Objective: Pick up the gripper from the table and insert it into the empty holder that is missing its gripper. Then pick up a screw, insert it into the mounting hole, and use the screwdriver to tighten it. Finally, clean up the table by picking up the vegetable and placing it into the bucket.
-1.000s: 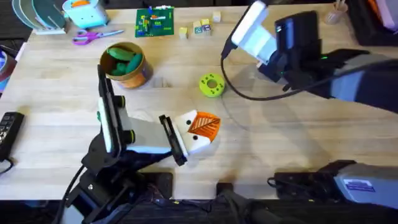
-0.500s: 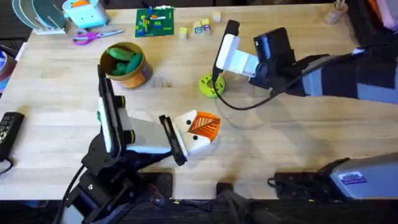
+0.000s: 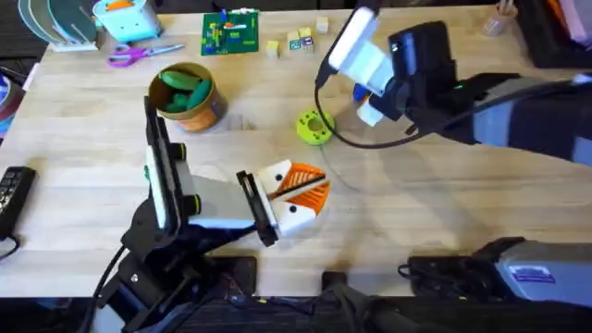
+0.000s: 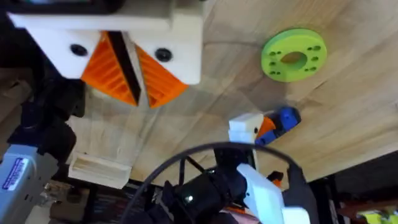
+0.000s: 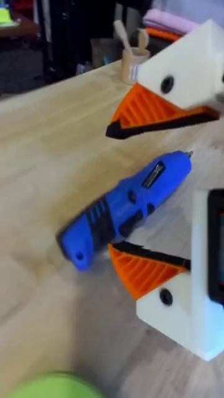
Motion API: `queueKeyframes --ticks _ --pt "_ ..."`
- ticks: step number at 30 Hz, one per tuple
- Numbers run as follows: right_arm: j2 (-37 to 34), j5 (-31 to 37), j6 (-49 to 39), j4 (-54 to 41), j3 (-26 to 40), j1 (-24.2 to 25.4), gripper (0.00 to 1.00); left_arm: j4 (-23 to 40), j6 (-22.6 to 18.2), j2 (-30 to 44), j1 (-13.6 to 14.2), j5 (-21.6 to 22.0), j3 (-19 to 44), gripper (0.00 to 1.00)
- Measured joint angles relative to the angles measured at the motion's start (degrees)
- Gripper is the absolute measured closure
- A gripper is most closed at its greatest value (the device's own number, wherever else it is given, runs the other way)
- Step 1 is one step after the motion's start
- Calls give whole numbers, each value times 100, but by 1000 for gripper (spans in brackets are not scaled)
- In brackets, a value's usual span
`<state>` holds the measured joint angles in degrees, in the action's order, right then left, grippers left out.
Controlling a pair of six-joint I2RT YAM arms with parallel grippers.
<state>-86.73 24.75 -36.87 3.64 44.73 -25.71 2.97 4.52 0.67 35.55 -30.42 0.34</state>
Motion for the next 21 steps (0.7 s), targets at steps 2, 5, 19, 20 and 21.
queueKeyframes --ticks 2,5,19,20,21 --pt "293 -12 469 2 0 0 32 0 -6 2 0 -2 0 612" --pt "773 -20 1170 15 0 0 31 0 -5 0 0 -2 0 127" --pt "1755 -42 2502 15 0 0 29 1335 492 2 0 643 872 9" --pt "1766 -42 2576 14 0 0 28 1892 618 6 0 905 1188 8" --pt "1768 -45 2656 13 0 0 29 2413 738 31 0 1180 1521 8"
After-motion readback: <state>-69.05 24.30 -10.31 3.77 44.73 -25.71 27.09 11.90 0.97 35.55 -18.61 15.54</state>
